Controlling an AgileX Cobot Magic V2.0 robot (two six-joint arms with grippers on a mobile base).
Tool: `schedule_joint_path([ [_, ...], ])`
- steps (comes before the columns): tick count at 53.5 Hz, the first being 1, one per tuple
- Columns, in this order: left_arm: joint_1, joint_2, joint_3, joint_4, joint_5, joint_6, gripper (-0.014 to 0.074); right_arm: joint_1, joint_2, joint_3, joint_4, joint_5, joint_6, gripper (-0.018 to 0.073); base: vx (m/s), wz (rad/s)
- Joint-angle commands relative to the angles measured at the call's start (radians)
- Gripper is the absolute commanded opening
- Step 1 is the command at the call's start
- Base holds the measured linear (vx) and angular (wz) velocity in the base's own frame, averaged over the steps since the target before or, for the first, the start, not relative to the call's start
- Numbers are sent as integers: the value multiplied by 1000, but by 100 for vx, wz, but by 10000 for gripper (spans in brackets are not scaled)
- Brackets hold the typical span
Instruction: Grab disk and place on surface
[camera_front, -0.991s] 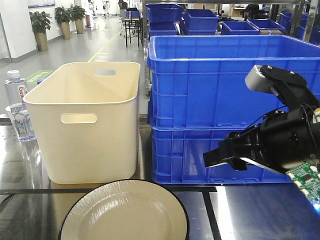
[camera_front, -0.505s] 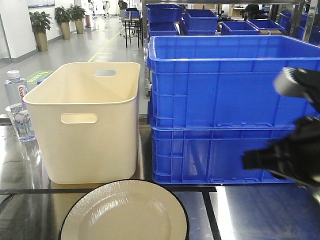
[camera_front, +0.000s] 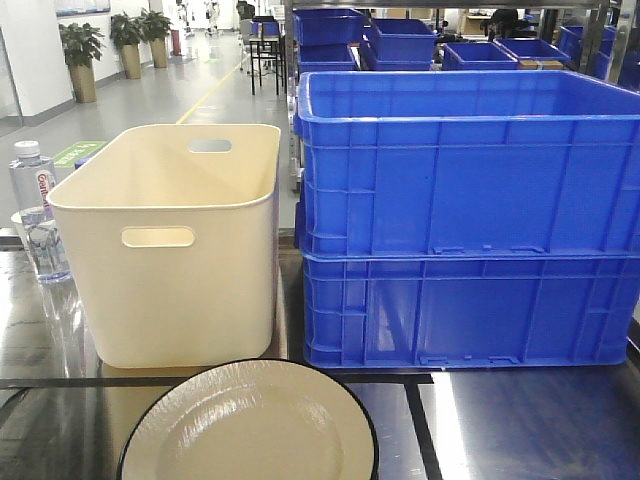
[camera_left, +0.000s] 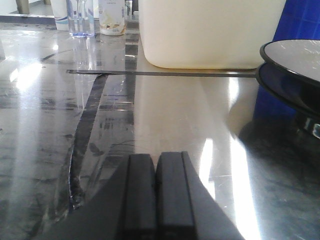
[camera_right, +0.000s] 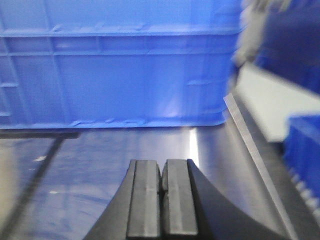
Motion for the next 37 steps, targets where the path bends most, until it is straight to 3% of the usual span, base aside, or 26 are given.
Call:
schedule_joint_path([
  [1,0,-14,-13,4,-90,-11,-8,-9,-127,96,-30,-131,1,-11,0,0],
  [13,0,-14,-13,4,-90,-11,-8,-9,-385,361,19,-210,17,-8,0,0],
  [16,0,-14,-13,4,-90,-11,-8,-8,-423,347,10,-115,11,-8,0,0],
  [22,0,-14,-13,4,-90,-11,-8,7,-410,350,-40,-99,8,-8,0,0],
  [37,0,-14,-13,4,-90,-11,-8,11,-410,350,-39,-98,11,-8,0,0],
])
